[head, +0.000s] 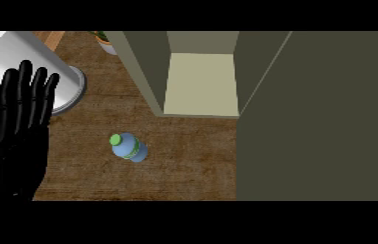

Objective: Pick up the bottled water, place it into the cabinet and close the cabinet

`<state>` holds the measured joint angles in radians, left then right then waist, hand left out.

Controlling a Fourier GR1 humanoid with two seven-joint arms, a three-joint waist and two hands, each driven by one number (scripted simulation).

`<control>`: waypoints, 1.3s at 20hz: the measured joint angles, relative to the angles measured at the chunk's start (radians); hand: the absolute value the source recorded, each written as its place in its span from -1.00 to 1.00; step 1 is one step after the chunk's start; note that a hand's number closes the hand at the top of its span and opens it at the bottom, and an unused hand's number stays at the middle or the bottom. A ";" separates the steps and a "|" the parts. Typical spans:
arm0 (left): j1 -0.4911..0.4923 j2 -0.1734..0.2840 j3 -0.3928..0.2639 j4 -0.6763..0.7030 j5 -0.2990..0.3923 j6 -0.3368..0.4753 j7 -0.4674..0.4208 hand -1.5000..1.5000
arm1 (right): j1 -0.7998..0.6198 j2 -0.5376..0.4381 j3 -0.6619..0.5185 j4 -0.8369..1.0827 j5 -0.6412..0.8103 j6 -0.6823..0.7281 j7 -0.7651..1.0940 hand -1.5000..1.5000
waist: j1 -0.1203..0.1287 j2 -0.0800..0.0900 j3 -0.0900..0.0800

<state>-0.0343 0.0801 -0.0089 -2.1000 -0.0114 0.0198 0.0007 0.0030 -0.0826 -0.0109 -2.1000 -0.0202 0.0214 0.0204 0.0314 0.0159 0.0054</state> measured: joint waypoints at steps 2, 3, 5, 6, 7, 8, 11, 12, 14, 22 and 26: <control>0.018 0.013 -0.013 -0.026 0.028 -0.036 0.012 -1.00 | 0.009 -0.006 -0.008 0.000 -0.008 0.009 -0.002 -1.00 | -0.011 -0.007 -0.002; 0.027 0.017 -0.024 -0.039 0.052 -0.060 0.017 -1.00 | 0.032 -0.003 -0.003 -0.012 -0.006 0.012 -0.005 -1.00 | -0.017 -0.010 -0.003; 0.046 0.031 -0.062 -0.054 0.104 -0.126 0.015 -1.00 | 0.061 -0.001 0.003 -0.040 -0.002 0.011 0.002 -1.00 | -0.026 -0.014 -0.004; 0.060 0.035 -0.095 -0.066 0.124 -0.159 0.014 -1.00 | 0.081 -0.001 0.004 -0.052 -0.002 0.014 -0.002 -1.00 | -0.031 -0.016 -0.005; 0.080 0.031 -0.131 -0.056 0.163 -0.186 0.042 -1.00 | 0.095 0.008 0.027 -0.053 -0.024 0.029 0.011 -1.00 | -0.035 -0.016 -0.005; 0.106 0.030 -0.162 -0.052 0.200 -0.211 0.067 -1.00 | 0.112 0.011 0.042 -0.061 -0.053 0.045 0.028 -1.00 | -0.038 -0.017 -0.005; 0.192 0.040 -0.231 -0.102 0.303 -0.258 0.152 -1.00 | 0.169 0.010 0.069 -0.106 -0.123 0.084 0.075 -1.00 | -0.036 -0.021 -0.005; 0.221 0.050 -0.240 -0.133 0.336 -0.266 0.182 -1.00 | 0.186 0.007 0.070 -0.132 -0.149 0.091 0.100 -1.00 | -0.034 -0.022 -0.005; 0.257 0.055 -0.274 -0.201 0.371 -0.258 0.242 -1.00 | 0.229 -0.010 0.062 -0.199 -0.199 0.109 0.144 -1.00 | -0.035 -0.022 -0.005; 0.384 0.114 -0.276 -0.275 0.428 -0.262 0.349 -1.00 | 0.325 -0.046 0.020 -0.297 -0.258 0.147 0.211 -1.00 | -0.031 -0.023 -0.005; 0.429 0.125 -0.283 -0.280 0.432 -0.270 0.352 -1.00 | 0.352 -0.053 -0.004 -0.302 -0.266 0.168 0.208 -1.00 | -0.031 -0.024 -0.005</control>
<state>0.3948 0.2050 -0.2921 -2.3804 0.4202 -0.2505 0.3527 0.3554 -0.1357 -0.0150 -2.4021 -0.2859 0.1898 0.2284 0.0006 -0.0085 0.0002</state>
